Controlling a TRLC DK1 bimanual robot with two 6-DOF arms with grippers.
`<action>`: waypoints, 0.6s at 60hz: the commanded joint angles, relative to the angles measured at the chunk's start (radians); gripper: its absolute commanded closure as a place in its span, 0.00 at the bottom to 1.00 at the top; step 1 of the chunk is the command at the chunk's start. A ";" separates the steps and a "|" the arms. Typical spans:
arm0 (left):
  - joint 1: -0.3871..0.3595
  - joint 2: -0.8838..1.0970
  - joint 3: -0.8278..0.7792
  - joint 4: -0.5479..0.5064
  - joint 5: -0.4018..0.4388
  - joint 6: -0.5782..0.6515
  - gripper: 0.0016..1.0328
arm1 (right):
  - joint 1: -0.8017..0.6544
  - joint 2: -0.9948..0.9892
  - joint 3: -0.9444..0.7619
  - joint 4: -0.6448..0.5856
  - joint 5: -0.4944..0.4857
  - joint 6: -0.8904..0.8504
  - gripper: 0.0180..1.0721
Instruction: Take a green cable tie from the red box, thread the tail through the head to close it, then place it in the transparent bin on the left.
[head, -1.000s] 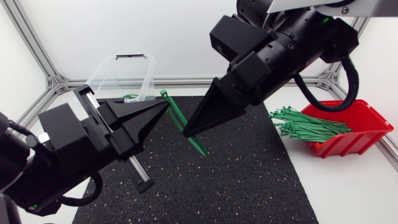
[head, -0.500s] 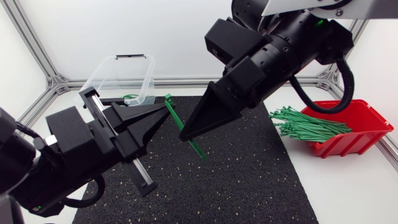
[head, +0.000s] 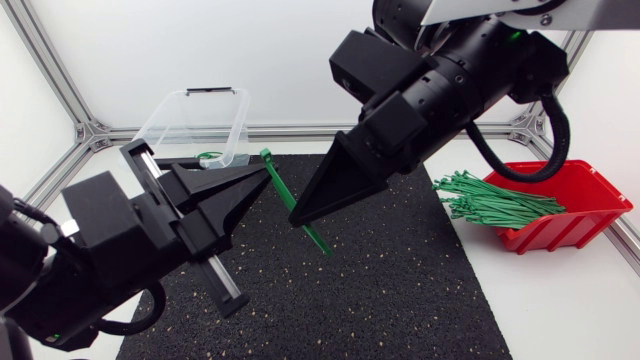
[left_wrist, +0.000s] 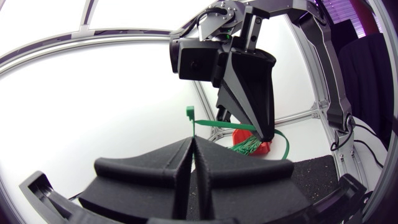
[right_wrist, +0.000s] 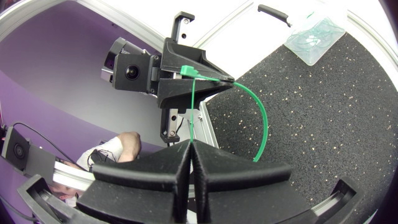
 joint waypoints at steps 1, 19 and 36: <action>-0.007 -0.017 -0.029 0.009 -0.004 0.008 0.97 | 0.005 -0.007 0.014 -0.003 0.006 -0.015 0.95; -0.007 0.003 -0.037 0.013 -0.004 0.008 0.97 | 0.005 -0.020 0.020 -0.003 0.009 -0.015 0.95; -0.022 0.011 -0.037 0.017 -0.004 0.010 0.97 | 0.005 -0.027 0.019 -0.003 0.012 -0.017 0.95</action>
